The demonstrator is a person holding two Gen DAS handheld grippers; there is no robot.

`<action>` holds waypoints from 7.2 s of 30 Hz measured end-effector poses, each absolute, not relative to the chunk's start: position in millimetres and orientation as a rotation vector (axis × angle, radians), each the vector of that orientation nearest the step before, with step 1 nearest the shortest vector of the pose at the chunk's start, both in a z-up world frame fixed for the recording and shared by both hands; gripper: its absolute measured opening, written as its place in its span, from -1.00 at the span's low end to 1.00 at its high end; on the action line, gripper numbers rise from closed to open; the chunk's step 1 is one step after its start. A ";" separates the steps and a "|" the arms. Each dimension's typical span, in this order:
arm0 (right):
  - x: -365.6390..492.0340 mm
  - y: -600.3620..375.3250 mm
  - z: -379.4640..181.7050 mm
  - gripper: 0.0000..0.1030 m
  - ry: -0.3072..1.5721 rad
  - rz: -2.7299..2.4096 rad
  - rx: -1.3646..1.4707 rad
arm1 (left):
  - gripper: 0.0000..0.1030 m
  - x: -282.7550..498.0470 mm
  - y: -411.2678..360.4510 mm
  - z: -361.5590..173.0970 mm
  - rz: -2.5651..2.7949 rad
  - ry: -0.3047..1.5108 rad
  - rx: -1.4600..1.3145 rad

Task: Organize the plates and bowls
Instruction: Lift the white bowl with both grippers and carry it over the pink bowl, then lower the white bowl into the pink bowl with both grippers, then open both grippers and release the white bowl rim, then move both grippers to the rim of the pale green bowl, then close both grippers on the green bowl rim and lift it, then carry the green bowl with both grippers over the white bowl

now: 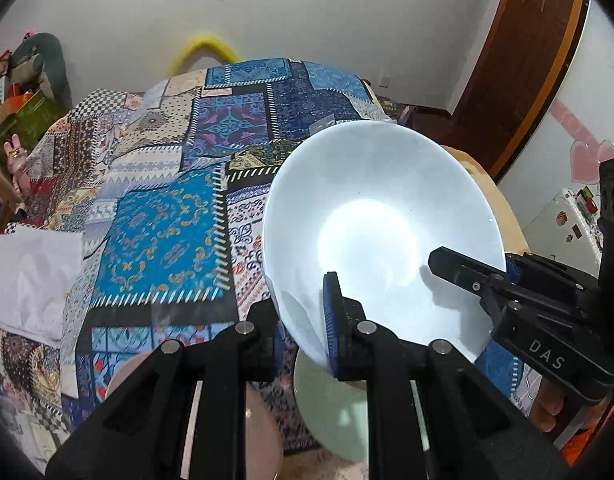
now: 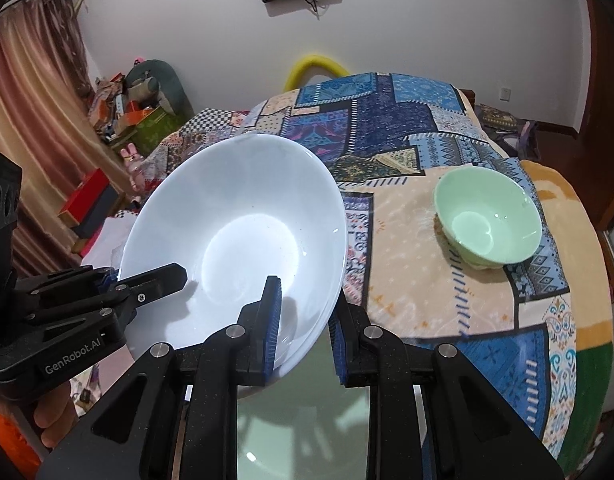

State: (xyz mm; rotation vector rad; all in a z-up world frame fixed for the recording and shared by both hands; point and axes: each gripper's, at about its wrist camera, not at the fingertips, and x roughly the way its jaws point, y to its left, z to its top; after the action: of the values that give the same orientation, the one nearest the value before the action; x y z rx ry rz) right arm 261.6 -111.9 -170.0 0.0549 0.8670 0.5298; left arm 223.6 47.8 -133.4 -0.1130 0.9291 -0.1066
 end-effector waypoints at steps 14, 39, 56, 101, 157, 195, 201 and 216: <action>232.1 -76.5 -170.5 -0.60 0.858 0.622 0.039 | -0.68 163.9 87.9 -123.0 -0.036 0.910 -0.155; 201.3 -8.3 -211.4 -0.60 0.959 0.740 -0.020 | -0.68 115.5 160.3 -168.6 0.055 0.973 -0.233; 191.1 19.6 -244.9 -0.60 1.054 0.752 -0.056 | -0.68 107.9 186.3 -208.7 0.055 1.049 -0.261; 191.4 -10.2 -228.3 -0.54 0.997 0.750 -0.080 | -0.18 113.5 164.4 -213.2 0.105 1.100 -0.154; 402.6 -280.7 -241.5 -0.51 0.919 0.219 0.145 | 0.82 342.9 -43.7 -169.7 -0.156 0.935 -0.030; 369.0 -246.3 -255.4 -0.61 0.982 0.390 0.036 | -0.26 387.2 -84.1 -254.3 -0.213 1.201 -0.060; 373.7 -248.9 -263.4 -0.60 1.005 0.399 0.093 | -0.41 395.9 -93.3 -257.8 -0.218 1.201 -0.039; 355.7 -244.1 -247.5 -0.73 0.968 0.386 0.074 | -0.61 381.7 -93.8 -244.9 -0.235 1.141 -0.038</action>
State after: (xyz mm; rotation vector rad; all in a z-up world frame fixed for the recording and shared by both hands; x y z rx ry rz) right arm 355.7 -244.1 -247.5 0.0739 0.9685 0.3858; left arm 381.7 -93.8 -244.9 -0.0384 1.1415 -0.2354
